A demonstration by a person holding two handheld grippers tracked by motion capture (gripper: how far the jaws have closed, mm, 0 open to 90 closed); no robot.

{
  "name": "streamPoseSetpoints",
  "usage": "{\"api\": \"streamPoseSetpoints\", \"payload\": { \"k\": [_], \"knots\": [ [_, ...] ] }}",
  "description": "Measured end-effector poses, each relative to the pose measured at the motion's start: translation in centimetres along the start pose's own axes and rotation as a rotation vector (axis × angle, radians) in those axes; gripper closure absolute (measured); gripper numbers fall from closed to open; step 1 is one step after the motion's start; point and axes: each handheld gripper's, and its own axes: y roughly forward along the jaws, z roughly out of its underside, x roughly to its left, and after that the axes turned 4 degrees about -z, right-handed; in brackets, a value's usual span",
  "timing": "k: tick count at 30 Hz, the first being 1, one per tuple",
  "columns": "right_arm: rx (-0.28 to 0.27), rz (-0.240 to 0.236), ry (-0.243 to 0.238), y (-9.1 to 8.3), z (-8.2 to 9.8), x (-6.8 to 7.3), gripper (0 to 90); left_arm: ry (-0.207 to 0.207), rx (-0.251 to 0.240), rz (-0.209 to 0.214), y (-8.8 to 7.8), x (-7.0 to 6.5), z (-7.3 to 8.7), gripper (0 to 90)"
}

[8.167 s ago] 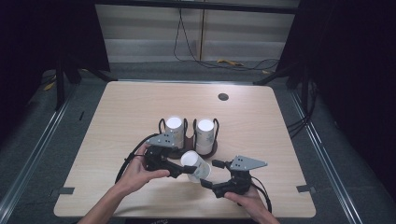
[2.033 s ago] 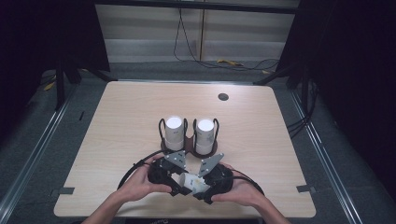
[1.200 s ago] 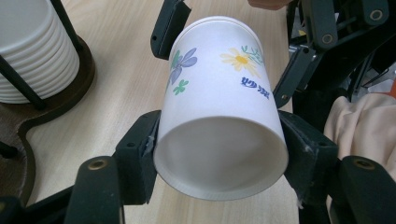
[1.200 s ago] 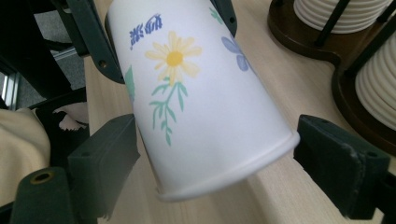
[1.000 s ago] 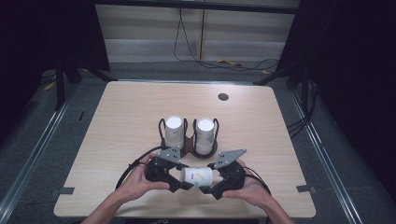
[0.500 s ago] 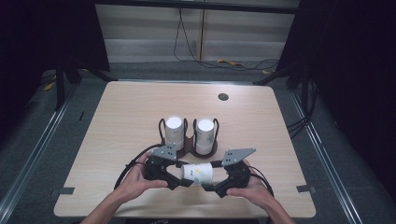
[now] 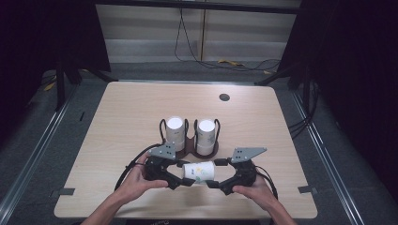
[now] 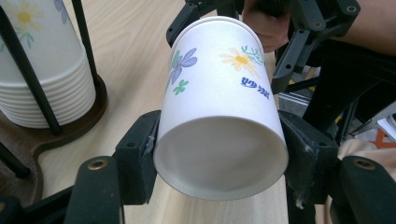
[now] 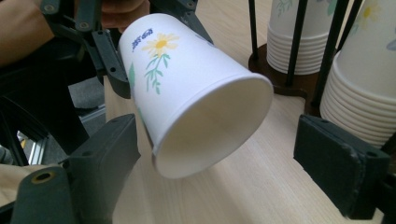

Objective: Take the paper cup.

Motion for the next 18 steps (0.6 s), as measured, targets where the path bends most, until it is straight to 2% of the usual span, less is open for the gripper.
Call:
{"api": "streamPoseSetpoints", "payload": {
  "k": [5, 9, 14, 18],
  "knots": [
    [-0.068, -0.032, 0.006, -0.43, -0.19, -0.01, 13.9, 0.001, -0.034, 0.009, -0.09, -0.19, -0.15, 36.0],
    [-0.112, -0.051, 0.022, -0.74, -0.26, -0.12, 13.9, -0.017, -0.06, 0.022, -0.19, -0.17, -0.3, 36.0],
    [-0.136, -0.054, 0.033, -0.61, -0.4, -0.27, 13.9, -0.015, -0.072, 0.026, -0.13, -0.18, -0.34, 36.0],
    [-0.147, -0.075, 0.042, -0.14, -0.62, -0.63, 13.7, -0.015, -0.086, 0.024, -0.2, -0.19, -0.47, 36.0]
  ]
}}
